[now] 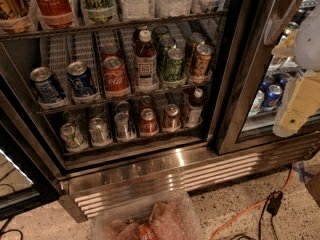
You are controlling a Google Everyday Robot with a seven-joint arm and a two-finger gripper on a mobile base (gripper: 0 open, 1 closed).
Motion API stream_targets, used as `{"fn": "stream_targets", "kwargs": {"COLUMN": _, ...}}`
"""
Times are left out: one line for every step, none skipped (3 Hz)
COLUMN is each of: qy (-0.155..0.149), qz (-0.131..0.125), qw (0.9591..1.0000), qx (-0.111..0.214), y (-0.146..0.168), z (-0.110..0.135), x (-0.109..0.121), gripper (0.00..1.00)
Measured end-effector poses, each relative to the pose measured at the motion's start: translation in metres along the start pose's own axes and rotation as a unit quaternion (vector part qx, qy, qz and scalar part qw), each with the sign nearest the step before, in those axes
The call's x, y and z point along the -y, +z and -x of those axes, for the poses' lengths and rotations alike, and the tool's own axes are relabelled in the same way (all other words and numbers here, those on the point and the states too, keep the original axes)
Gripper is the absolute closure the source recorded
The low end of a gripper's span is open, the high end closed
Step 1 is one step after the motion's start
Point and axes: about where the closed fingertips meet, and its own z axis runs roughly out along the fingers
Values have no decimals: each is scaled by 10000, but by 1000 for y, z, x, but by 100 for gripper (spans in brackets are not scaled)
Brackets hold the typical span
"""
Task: Pick green can from top shelf of fridge
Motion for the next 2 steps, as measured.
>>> {"fn": "stream_targets", "kwargs": {"qy": 34, "qz": -73, "qw": 9999, "qx": 68, "y": -3, "z": 0, "x": 1, "gripper": 0}}
{"fn": "stream_targets", "kwargs": {"qy": 187, "qz": -227, "qw": 9988, "qx": 384, "y": 6, "z": 4, "x": 9, "gripper": 0}}
